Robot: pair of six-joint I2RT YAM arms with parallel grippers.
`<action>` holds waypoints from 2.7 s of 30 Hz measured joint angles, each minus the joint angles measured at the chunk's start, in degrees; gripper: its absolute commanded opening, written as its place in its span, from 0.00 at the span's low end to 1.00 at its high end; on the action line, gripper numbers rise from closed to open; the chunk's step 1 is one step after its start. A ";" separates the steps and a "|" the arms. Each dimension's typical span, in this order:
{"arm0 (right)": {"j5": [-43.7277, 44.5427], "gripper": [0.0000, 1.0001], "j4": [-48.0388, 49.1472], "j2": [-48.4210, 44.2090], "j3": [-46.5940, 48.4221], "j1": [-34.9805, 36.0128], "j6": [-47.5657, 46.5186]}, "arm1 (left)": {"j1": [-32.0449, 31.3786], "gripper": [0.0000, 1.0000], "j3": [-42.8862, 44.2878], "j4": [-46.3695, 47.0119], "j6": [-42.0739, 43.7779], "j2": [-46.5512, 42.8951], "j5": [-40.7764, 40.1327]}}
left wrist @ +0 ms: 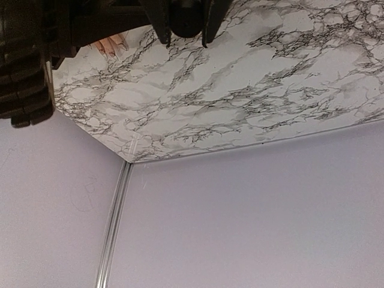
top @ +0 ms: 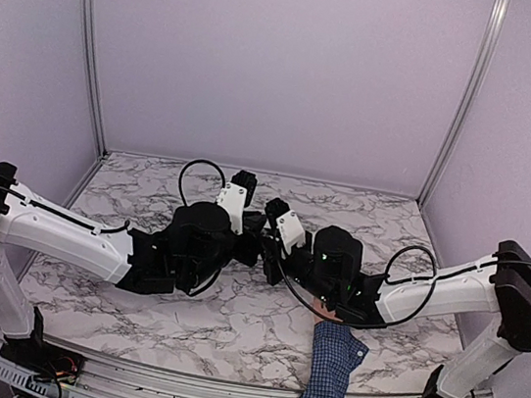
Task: Paint the nails
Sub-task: Unscrew the cap of the nail polish bottle.
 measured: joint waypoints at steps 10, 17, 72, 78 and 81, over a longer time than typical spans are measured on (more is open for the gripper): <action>-0.22 0.00 1.14 -0.17 -0.07 0.00 0.00 | 0.07 0.55 -2.58 -0.76 4.20 -5.22 1.46; -0.39 0.00 1.03 -2.10 -0.63 0.00 -0.20 | 0.48 0.67 -5.09 -0.83 7.52 -10.95 5.77; -71.89 0.00 -16.90 -10.86 1.81 0.66 -4.90 | 2.27 0.17 -9.38 -12.07 28.09 -23.50 79.93; -72.15 0.00 -16.90 -10.84 1.81 0.98 -4.94 | 2.16 0.00 -9.33 -12.07 27.19 -23.50 79.43; -72.17 0.00 -16.83 -10.84 1.79 0.98 -4.85 | 2.08 0.00 -9.33 -12.07 26.69 -23.52 78.86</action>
